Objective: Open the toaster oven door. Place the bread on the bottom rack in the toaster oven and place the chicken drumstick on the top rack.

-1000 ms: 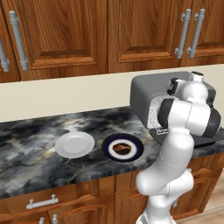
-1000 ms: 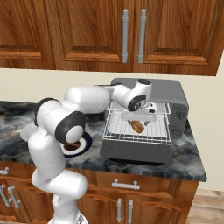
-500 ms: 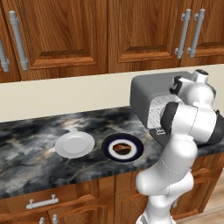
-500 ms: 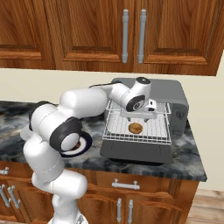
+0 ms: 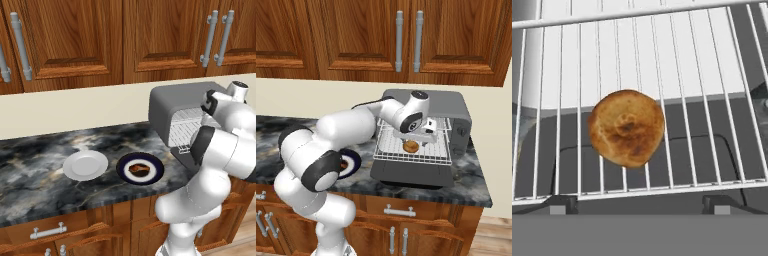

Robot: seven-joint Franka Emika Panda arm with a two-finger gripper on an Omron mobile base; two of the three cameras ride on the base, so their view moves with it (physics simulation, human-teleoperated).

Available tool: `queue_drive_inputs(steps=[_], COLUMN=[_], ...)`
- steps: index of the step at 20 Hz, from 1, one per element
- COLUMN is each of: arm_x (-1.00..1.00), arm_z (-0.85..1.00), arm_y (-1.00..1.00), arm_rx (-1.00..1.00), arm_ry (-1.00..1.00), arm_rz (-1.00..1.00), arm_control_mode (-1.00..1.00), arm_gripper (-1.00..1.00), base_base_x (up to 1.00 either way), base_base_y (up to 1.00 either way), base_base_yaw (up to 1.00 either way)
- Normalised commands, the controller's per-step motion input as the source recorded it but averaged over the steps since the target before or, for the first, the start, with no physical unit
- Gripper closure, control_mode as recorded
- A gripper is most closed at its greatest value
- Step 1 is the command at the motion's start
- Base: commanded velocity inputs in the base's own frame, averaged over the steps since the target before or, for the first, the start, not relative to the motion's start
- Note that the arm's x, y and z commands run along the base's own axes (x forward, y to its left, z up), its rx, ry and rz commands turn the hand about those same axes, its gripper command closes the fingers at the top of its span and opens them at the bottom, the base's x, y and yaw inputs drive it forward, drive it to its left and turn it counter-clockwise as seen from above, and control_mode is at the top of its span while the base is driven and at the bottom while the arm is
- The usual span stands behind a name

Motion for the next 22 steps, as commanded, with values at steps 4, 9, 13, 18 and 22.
queue_drive_inputs(steps=[4,9,13,18,22], arm_x=[-0.48,-0.38,-0.21,-0.07,-0.01], arm_z=[-0.21,-0.39,-0.38,-0.33,-0.27], arm_y=[0.15,0.14,0.17,0.19,0.11], arm_rx=[0.00,-0.02,-0.01,-0.01,0.00], arm_ry=[0.08,0.07,0.05,0.00,0.00], arm_rz=[0.00,0.00,0.00,0.02,0.06], arm_control_mode=[-1.00,-1.00,-1.00,-1.00,-1.00], arm_gripper=[-1.00,-1.00,-1.00,-1.00,-1.00], base_base_x=[0.00,0.00,0.00,0.00,0.00], base_base_y=[0.00,0.00,0.00,0.00,0.00], base_base_yaw=[0.00,0.00,0.00,0.00,0.00])
